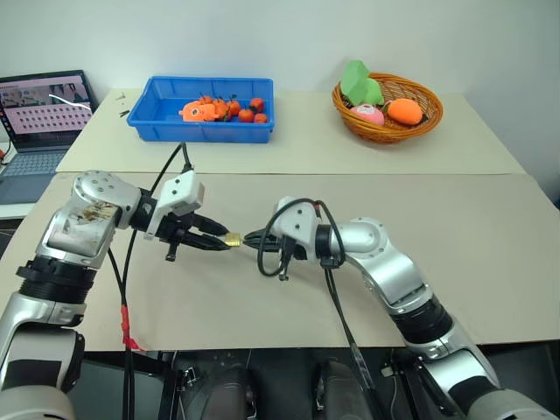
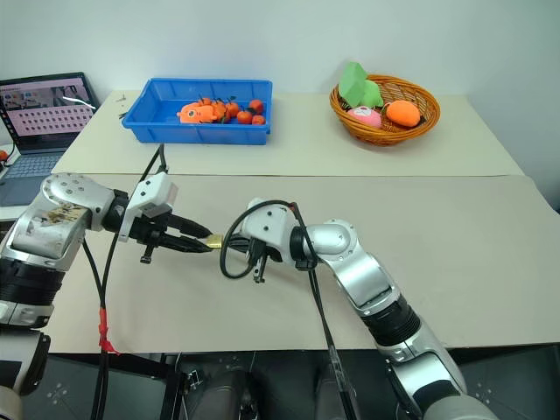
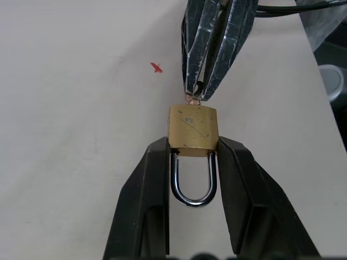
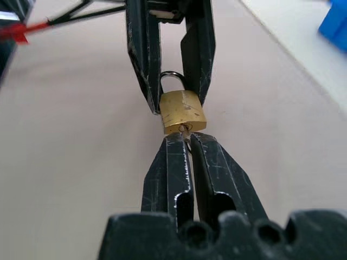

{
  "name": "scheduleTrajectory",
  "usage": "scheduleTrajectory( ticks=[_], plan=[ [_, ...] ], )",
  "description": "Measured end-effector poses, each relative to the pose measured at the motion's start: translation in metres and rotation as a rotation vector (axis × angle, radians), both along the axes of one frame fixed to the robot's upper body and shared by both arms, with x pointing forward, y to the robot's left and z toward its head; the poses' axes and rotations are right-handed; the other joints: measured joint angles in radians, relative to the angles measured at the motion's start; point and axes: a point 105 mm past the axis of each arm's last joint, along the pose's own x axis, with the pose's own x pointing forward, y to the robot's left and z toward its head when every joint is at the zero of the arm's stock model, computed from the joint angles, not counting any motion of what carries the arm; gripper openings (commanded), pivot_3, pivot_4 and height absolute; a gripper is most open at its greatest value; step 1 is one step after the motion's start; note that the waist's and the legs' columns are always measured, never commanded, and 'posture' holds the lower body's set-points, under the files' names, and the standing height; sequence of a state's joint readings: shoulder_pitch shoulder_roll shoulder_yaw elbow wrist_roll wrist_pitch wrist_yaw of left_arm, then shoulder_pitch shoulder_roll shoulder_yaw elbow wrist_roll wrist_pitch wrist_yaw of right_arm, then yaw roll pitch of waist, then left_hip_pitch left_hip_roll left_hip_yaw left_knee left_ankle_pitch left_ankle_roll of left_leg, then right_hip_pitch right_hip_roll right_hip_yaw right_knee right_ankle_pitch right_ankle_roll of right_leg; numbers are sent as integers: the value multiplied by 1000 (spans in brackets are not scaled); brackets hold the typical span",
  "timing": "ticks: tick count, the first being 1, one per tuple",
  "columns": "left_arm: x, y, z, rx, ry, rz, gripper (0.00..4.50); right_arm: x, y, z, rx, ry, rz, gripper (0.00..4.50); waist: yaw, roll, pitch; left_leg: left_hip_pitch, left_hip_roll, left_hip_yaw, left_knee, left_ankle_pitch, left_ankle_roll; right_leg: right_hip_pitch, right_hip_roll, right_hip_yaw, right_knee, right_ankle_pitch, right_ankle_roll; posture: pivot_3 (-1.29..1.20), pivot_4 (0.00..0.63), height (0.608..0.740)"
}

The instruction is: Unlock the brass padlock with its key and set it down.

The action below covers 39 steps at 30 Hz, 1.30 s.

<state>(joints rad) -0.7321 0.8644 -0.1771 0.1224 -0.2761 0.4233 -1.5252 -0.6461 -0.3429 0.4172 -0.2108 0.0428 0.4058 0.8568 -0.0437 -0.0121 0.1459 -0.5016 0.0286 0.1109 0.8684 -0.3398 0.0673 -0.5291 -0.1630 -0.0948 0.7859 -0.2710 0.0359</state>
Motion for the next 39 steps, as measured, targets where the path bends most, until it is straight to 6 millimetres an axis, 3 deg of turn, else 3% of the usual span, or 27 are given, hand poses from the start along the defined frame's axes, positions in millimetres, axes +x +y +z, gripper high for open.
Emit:
scheduleTrajectory(
  ticks=[7, 15, 22, 29, 35, 39],
  plan=[
    [1, 0, 3, -7, -16, 8, 768, -2, 1, 2, -95, -391, 54, 75, 0, 0, 0, 0, 0, 0, 0, 0, 0, 0, 0, 0, 0, 0, 0, 0, 150, 664],
    [2, 0, 2, -5, -14, 12, 768, -1, 1, -3, -114, -521, 57, 75, 0, 0, 0, 0, 1, 0, 0, 0, 0, 0, 0, 0, 0, 0, 0, 0, 150, 664],
    [0, 0, 0, -2, 0, 2, 768, 3, 2, -3, -80, -475, 23, 2111, 1, 0, 0, 0, 0, 0, 0, 0, 0, 0, 0, 0, 0, 0, 0, 0, 150, 664],
    [-1, 0, -1, -2, 2, 0, 768, 5, 0, -1, -75, -478, 12, 2111, 0, 0, 0, 0, 0, 0, 0, 0, 0, 0, 0, 0, 1, 0, 0, 0, 150, 664],
    [-2, 0, -2, 1, 11, -13, 768, 8, -16, -4, -149, -626, 14, 2111, 1, 0, 0, 0, 0, 0, 0, 0, 0, 0, 0, 0, 1, 0, 0, 0, 150, 664],
    [-2, -1, -2, -7, 29, -5, 768, 7, -31, -20, -233, -764, 37, 2111, 1, 0, 0, 0, 0, 1, 1, 0, 0, 0, 0, 0, 1, 0, 0, 0, 150, 664]
  ],
)
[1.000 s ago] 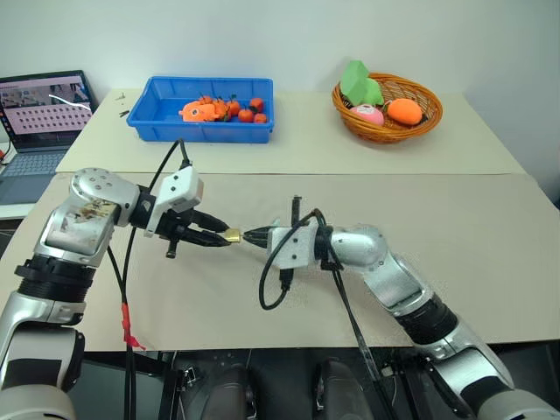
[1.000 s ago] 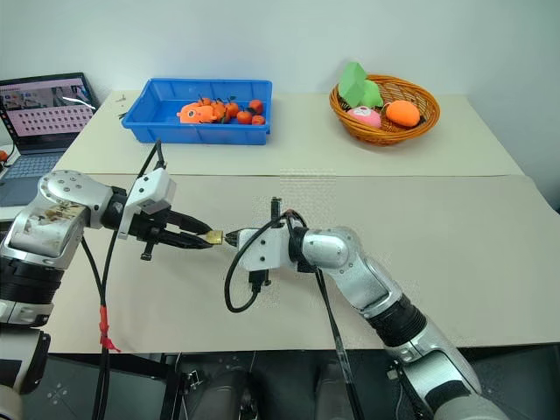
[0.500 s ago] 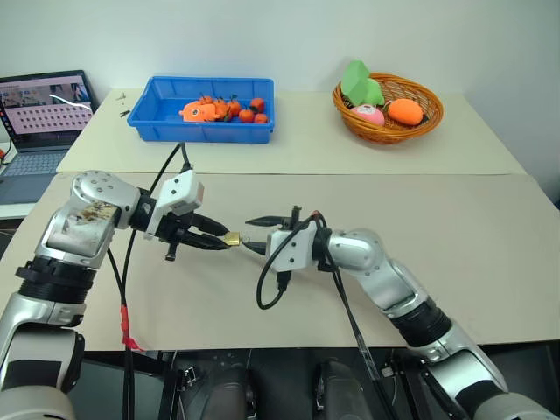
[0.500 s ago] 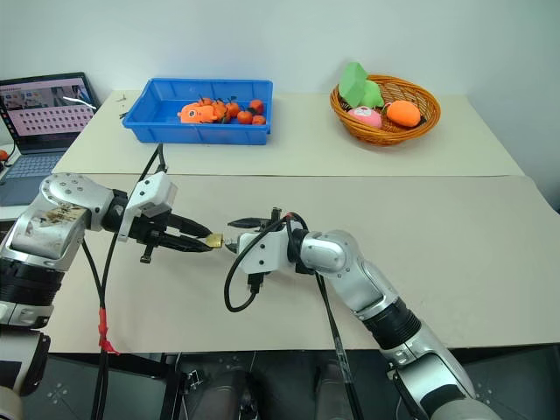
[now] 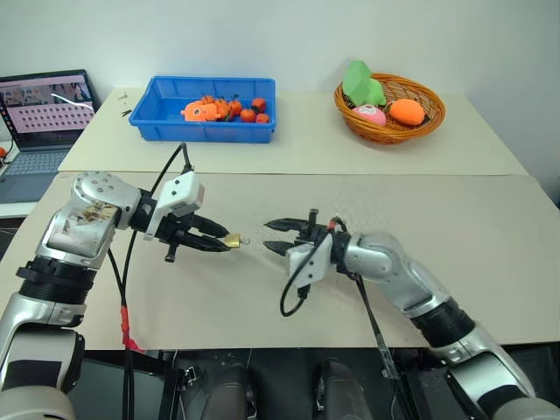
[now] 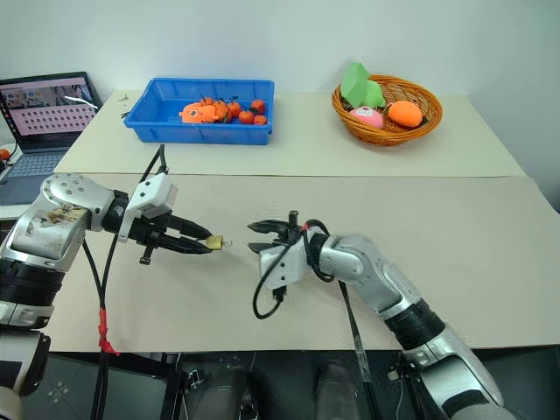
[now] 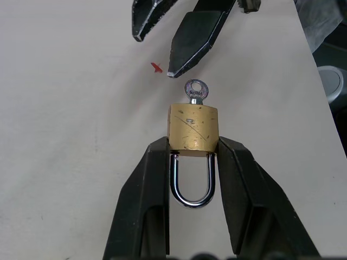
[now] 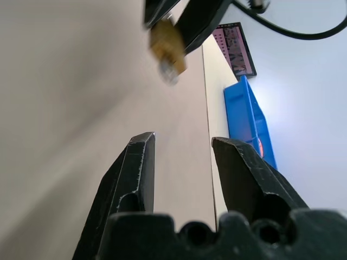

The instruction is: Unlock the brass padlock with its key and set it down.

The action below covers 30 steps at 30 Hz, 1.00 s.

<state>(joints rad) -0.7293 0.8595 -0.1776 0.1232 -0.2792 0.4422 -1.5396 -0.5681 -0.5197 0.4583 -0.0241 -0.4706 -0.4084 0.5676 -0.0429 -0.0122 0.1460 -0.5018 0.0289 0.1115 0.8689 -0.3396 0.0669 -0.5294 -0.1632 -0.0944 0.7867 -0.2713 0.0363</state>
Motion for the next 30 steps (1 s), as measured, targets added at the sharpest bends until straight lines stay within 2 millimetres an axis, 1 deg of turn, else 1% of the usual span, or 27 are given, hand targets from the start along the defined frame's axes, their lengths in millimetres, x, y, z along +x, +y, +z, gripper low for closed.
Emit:
scheduleTrajectory(
  ticks=[4, 7, 10, 15, 21, 24, 26, 28, 30],
  plan=[
    [1, -4, 5, -40, 40, 11, 768, -3, -1, -2, -23, -94, 26, 2111, -3, 0, 0, 0, 1, 0, 0, 0, 0, 0, 0, 0, 1, -2, 3, 0, 150, 664],
    [3, -8, 12, -54, 36, 7, 768, -3, 2, 0, 3, -149, 36, 2111, -2, 0, 0, 0, 1, 0, 0, 0, 0, 0, 0, 0, 1, -2, 4, 0, 150, 664],
    [3, -8, 11, -58, 39, 7, 768, -2, 6, 7, 35, -185, 34, 2111, -2, 0, 0, 0, 1, 0, 0, 0, 0, -1, 0, 1, 1, 0, 0, 0, 150, 664],
    [5, -8, 10, -65, 51, 12, 768, 2, 10, 24, 59, -251, 37, 2111, -1, 0, 0, 0, 0, 0, 1, 0, 0, 0, 0, 1, 1, 0, 0, 0, 150, 664],
    [6, -9, 8, -74, 60, 12, 768, 0, 12, 27, 59, -263, 44, 2111, -1, 0, 0, -1, 0, 0, 1, 0, 0, -1, 0, 0, 1, 0, 0, 0, 150, 664],
    [7, -10, 9, -70, 44, 1, 768, 1, 11, 25, 46, -255, 43, 2111, -1, 0, 0, -1, 0, 0, 1, 0, 0, -1, 0, 0, 1, 0, 0, 0, 150, 664],
    [8, -9, 8, -53, 24, -1, 768, 6, 6, 17, 27, -230, 21, 2111, -1, 0, 0, 0, 0, 0, 1, 0, 0, 0, 0, 0, 1, 0, 0, 0, 150, 664],
    [9, -4, 3, -26, 10, 5, 768, 15, -5, 6, 5, -185, -30, 2111, -1, 0, 0, -1, 0, 0, 1, 0, 0, -1, 0, 0, 1, 0, 0, 0, 150, 664],
    [8, 2, -6, 5, -2, 11, 768, 23, -16, 0, 23, -122, -96, 2111, -2, 0, 0, -1, 0, 0, 1, 0, 0, -1, 0, 0, 1, 0, 0, 0, 150, 664]
  ],
)
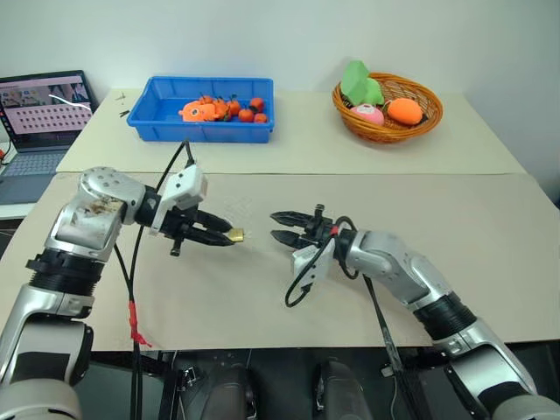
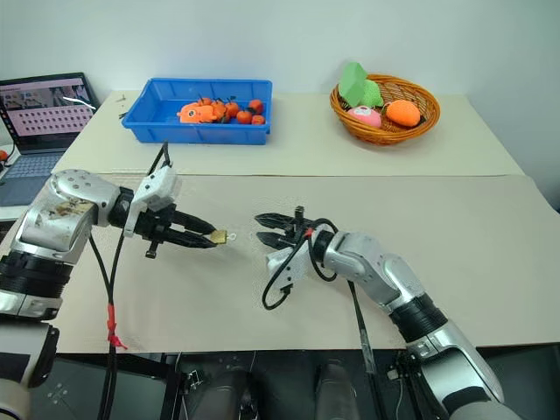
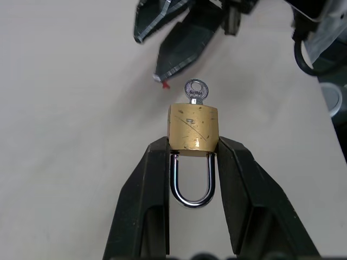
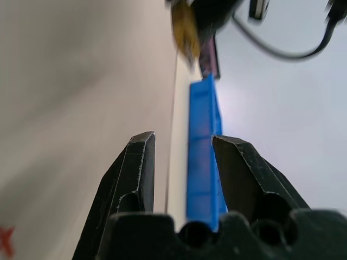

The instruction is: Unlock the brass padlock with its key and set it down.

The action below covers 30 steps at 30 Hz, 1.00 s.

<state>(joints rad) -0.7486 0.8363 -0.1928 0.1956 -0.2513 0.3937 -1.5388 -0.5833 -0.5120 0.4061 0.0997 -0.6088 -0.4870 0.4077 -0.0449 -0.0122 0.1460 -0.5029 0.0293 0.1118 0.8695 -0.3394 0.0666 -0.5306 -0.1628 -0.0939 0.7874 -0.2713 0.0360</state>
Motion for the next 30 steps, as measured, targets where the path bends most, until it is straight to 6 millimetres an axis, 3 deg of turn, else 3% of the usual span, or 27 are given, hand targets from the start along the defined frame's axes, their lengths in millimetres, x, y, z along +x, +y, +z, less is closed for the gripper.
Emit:
scheduleTrajectory(
  ticks=[6, 10, 15, 20, 25, 27, 30],
  plan=[
    [-9, 16, -45, 131, -27, -18, 768, 19, -20, 19, 166, 108, -165, 2111, 0, 0, 0, 0, 1, 0, 0, 0, 0, -1, 0, 0, 1, 0, -1, 0, 150, 664],
    [-8, 20, -52, 156, -51, -7, 768, 17, -20, 35, 366, 294, -199, 2111, 4, 0, 0, -1, 0, -1, 0, 0, 0, 0, 0, -1, 0, 0, -1, 0, 150, 664],
    [-2, 16, -55, 117, -69, 19, 768, -2, -21, 47, 564, 725, -133, 2111, 12, 0, 0, 0, 0, -3, 0, 0, 1, 2, 0, -3, -1, 1, -1, 0, 150, 664],
    [-1, 14, -57, 79, -58, 32, 768, -39, -14, 26, 587, 1178, -1, 2111, 13, 0, 0, 0, 0, -3, -1, -1, 1, 2, 0, -3, -2, 1, -1, 0, 150, 664],
    [-3, 15, -58, 61, -42, 31, 768, -48, -5, 6, 589, 1308, -9, 2111, 9, 0, 0, 1, 0, -2, -1, -1, 1, 3, 0, -2, -2, 1, -1, 0, 150, 664],
    [-3, 15, -58, 61, -45, 29, 1767, -46, -2, 3, 596, 1302, -34, 2188, 9, 0, 0, 1, 0, -2, -1, -1, 1, 3, 0, -2, -2, 1, -1, 0, 150, 664],
    [-5, 17, -63, 75, -57, 16, 2757, -41, 0, 2, 620, 1290, -62, 2188, 9, 0, 0, 1, 0, -2, -1, -1, 1, 3, 0, -3, -2, 1, -1, 0, 150, 664]
  ],
)
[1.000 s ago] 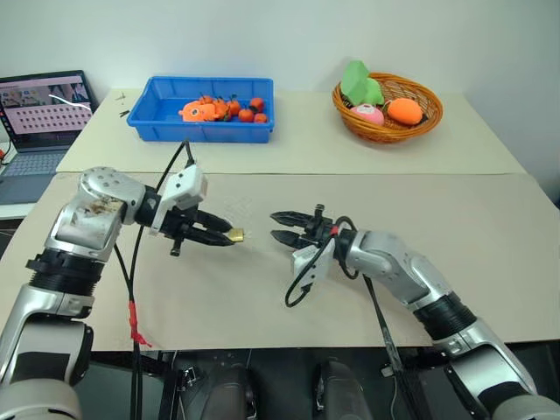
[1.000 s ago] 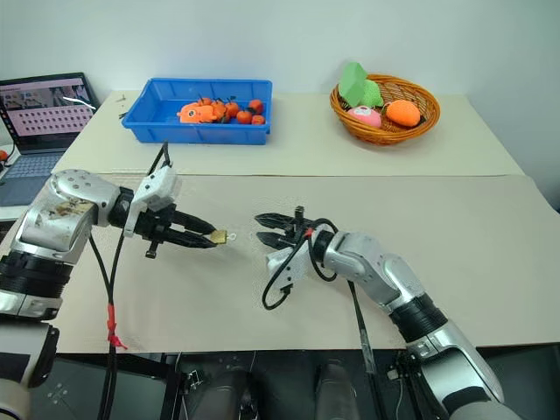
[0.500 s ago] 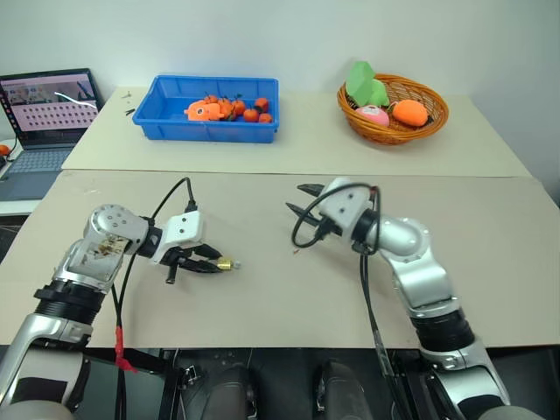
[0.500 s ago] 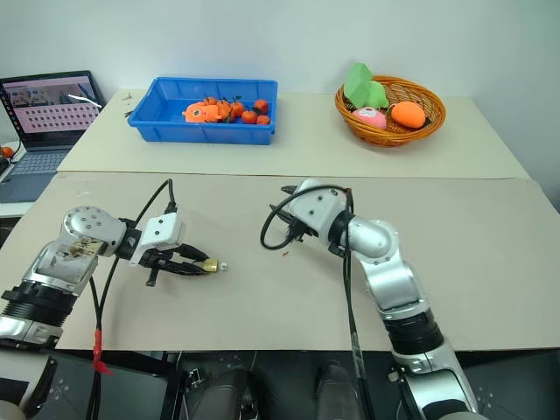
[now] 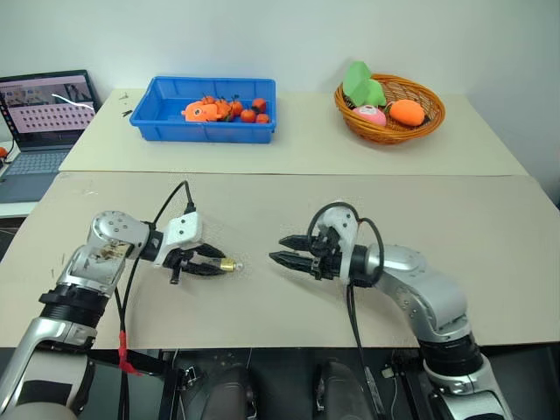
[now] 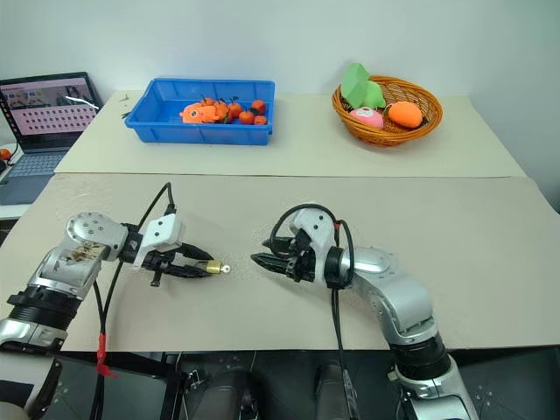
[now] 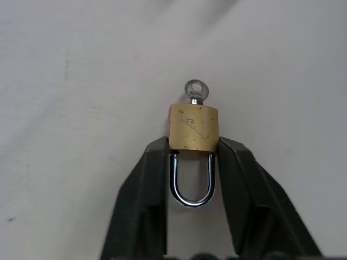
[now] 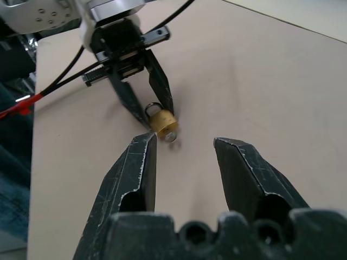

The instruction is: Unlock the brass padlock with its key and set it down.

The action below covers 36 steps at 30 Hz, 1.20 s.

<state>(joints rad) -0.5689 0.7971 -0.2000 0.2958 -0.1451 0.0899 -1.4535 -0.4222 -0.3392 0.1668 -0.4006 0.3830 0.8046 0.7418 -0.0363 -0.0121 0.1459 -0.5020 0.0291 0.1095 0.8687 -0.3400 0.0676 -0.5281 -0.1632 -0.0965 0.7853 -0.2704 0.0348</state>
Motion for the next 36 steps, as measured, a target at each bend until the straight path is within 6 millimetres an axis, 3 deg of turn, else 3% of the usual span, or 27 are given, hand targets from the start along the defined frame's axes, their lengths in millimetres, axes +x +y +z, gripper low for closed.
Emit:
scheduleTrajectory(
  ticks=[4, 5, 15, 19, 31, 34, 36],
  plan=[
    [3, 3, 0, 11, -35, -2, 4272, 2, 2, 2, -7, -21, -16, 2188, 0, 0, 0, 0, 0, 0, 0, 0, 0, 0, 0, 0, 0, 0, 0, 0, 150, 664],
    [4, 3, 1, 10, -35, -1, 4458, 2, 2, 2, -11, -24, -16, 2188, 0, 0, 0, 0, 0, 0, 0, 0, 0, 0, 0, 0, 0, 0, 0, 0, 150, 664],
    [12, -5, 8, -29, -30, 9, 4458, 6, 0, 0, -23, -44, -43, 2188, 0, 0, 0, 0, 0, 0, 0, 0, 0, 0, 0, 0, 0, 0, 0, 0, 150, 664],
    [17, -10, -3, -48, -19, 32, 4458, 9, -1, 0, -25, -45, -63, 2188, 0, 0, 0, 0, 0, 0, 0, 0, 0, 0, 0, 0, 0, 0, 0, 0, 150, 664],
    [19, -16, -4, -57, -56, 15, 4458, 11, -4, 3, -32, -57, -79, 2188, 16, 1, -1, 3, 0, 0, 0, 0, 0, 2, 0, 0, 0, 0, 0, 0, 150, 664],
    [18, -16, -5, -49, -40, 1, 3735, 12, -4, 7, -31, -71, -78, 2188, 16, 1, -1, 3, 0, 0, 0, 0, 1, 2, 0, 0, 0, 0, 0, 0, 150, 664],
    [15, -17, -6, -46, -22, -17, 2994, 13, -4, 7, -30, -72, -79, 2188, 16, 1, -1, 3, 0, 0, 0, 0, 0, 2, 0, 0, 0, 0, 0, 0, 150, 664]
  ],
)
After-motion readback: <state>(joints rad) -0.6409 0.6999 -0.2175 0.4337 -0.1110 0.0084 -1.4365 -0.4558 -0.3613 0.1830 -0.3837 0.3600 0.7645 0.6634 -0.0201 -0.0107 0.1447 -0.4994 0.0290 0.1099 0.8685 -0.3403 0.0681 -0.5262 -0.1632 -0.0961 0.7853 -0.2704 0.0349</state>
